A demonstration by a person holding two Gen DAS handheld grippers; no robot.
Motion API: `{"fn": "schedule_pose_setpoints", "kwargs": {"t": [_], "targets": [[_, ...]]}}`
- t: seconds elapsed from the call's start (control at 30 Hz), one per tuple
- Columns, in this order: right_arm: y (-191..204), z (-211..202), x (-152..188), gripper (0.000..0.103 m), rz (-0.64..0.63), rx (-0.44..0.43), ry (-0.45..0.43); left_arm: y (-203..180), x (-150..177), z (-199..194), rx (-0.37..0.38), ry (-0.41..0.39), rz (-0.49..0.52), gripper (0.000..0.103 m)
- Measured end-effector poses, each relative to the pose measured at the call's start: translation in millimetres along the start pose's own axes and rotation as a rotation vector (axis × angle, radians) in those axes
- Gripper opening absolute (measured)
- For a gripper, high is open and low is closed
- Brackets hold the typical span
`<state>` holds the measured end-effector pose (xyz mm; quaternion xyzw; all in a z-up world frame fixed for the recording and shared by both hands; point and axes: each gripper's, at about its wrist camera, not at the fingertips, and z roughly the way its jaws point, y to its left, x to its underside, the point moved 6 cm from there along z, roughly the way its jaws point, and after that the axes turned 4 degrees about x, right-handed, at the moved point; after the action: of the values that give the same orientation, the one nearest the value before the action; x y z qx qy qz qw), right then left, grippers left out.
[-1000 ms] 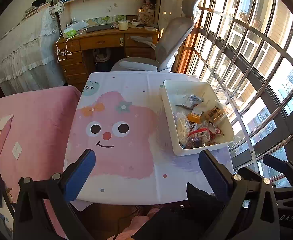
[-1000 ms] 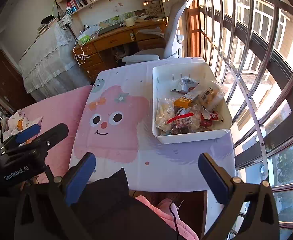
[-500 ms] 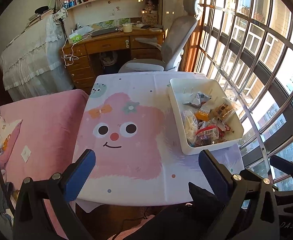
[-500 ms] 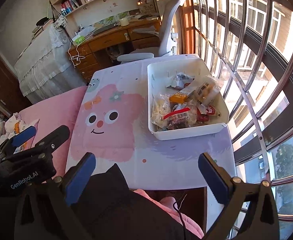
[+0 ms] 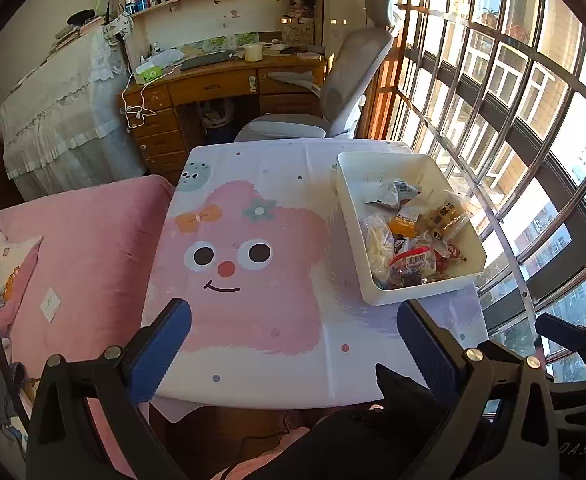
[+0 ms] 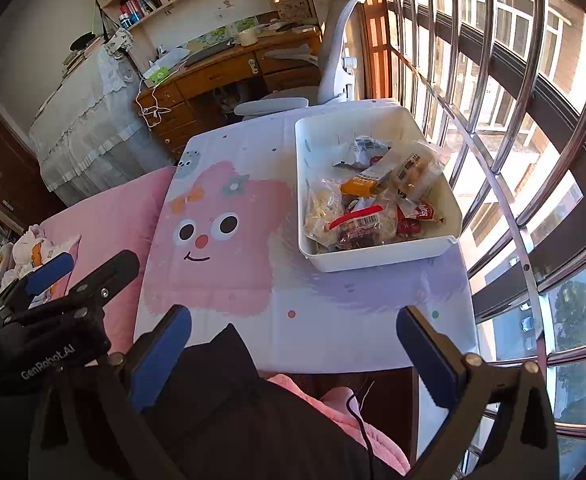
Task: Organize snacks
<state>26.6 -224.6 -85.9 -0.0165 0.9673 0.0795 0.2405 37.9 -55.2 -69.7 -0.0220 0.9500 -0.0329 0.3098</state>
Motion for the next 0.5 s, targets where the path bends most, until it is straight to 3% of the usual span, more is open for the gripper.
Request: {"fn": "schedule_pose_setpoints", "kwargs": {"t": [0.5], "targets": [[-7.9, -1.3, -2.1, 0.103, 0.015, 0.003, 0.002, -7.5, -5.5, 2.0, 0.003, -0.01, 0.005, 0.102]]}}
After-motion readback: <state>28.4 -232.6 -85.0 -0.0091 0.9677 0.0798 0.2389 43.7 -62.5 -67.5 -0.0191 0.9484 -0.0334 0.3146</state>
